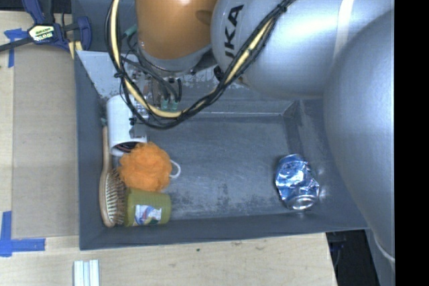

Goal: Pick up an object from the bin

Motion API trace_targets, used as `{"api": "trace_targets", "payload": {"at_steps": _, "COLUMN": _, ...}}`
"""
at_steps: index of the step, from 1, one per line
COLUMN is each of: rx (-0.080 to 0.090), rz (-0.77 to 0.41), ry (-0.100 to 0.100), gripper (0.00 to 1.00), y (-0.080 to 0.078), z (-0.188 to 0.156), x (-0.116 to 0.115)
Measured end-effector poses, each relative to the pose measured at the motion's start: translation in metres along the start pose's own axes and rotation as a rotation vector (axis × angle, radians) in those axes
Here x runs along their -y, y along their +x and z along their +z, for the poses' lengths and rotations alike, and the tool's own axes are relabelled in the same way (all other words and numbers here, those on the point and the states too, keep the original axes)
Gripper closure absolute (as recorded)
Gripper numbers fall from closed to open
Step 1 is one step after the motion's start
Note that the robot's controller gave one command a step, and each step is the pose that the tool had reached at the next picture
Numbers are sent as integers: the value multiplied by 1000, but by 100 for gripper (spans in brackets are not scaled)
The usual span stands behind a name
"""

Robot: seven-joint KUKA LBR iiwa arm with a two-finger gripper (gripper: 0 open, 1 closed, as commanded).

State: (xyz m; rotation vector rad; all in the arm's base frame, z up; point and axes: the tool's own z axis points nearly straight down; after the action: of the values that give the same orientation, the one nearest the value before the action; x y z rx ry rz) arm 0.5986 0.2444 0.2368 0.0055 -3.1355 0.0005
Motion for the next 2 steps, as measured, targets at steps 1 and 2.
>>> {"api": "trace_targets", "payload": {"at_steps": 1, "rx": 9, "rz": 5, "ry": -2, "gripper": 100, "y": -2, "z": -6, "x": 2}}
{"api": "trace_targets", "payload": {"at_steps": 2, "rx": 9, "rz": 5, "ry": -1, "gripper": 100, "y": -2, "z": -6, "x": 2}}
